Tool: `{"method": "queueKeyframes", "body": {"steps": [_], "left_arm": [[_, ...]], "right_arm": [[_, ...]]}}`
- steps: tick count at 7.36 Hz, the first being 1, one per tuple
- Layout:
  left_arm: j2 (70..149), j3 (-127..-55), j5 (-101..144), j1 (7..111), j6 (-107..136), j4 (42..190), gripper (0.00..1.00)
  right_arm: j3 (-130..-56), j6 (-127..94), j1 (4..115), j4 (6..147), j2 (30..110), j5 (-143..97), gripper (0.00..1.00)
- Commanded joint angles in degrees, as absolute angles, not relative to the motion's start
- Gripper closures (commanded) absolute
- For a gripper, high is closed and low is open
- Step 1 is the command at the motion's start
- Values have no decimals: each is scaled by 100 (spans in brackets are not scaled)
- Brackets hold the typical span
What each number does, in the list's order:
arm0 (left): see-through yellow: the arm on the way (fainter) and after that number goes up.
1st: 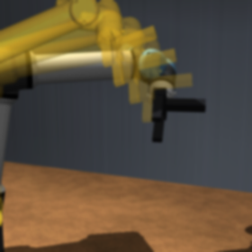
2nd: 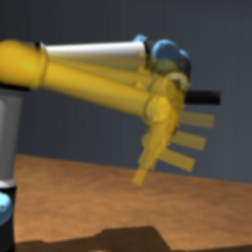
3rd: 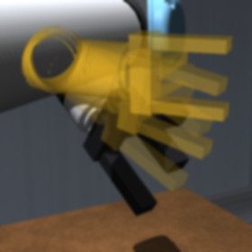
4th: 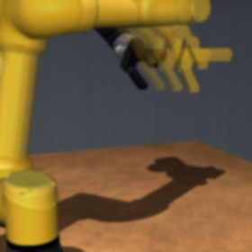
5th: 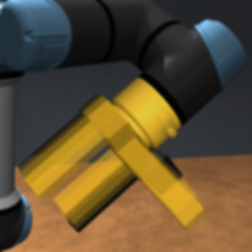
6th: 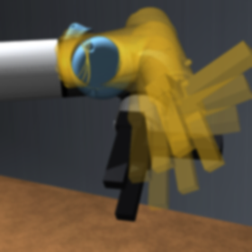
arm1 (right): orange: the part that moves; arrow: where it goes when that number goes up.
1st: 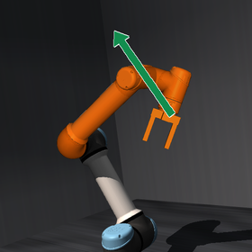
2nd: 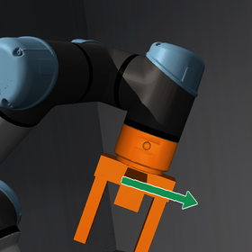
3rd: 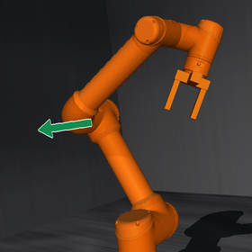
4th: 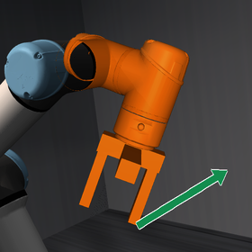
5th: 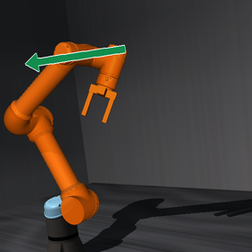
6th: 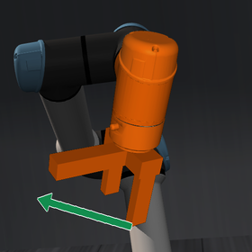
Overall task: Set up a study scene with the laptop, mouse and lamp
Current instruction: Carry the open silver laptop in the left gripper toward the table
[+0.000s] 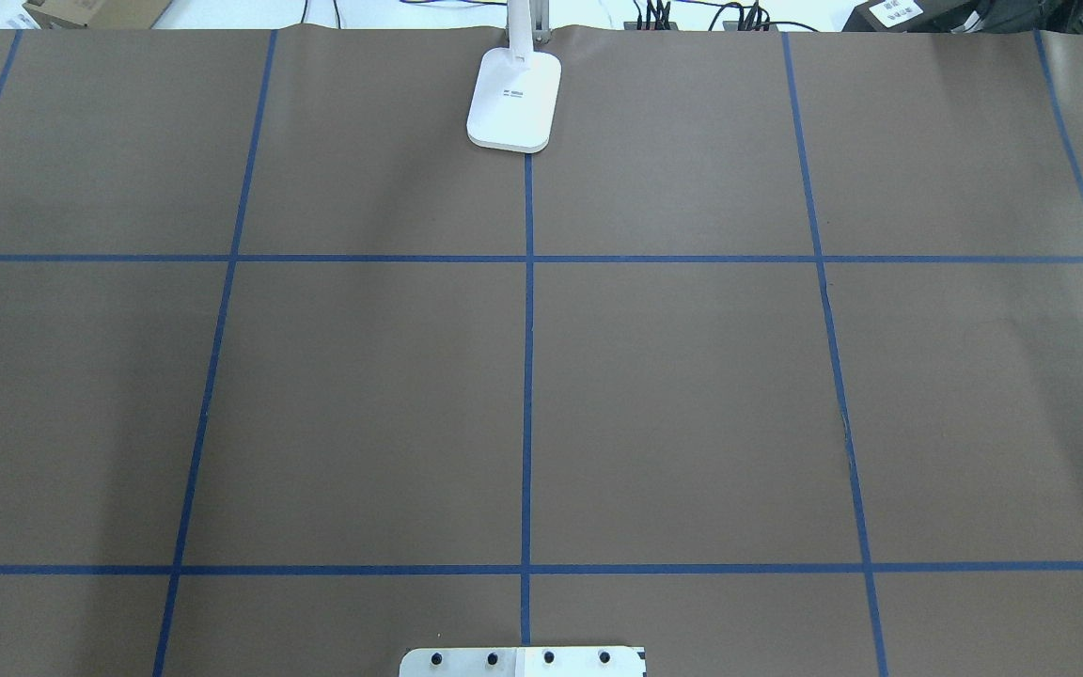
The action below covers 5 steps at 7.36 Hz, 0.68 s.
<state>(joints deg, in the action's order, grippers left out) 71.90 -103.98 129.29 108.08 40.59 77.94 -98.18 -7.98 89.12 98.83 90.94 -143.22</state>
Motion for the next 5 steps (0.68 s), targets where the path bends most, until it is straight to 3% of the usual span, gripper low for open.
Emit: {"method": "queueKeyframes", "body": {"steps": [1, 5], "left_arm": [[6761, -10415, 12675, 10993, 4857, 7831, 0], [6521, -10029, 12709, 11241, 5358, 7857, 0]], "right_arm": [[-9826, -835, 8912, 9879, 9062, -14335, 0], [-9809, -844, 8912, 9879, 9079, -14553, 0]]}}
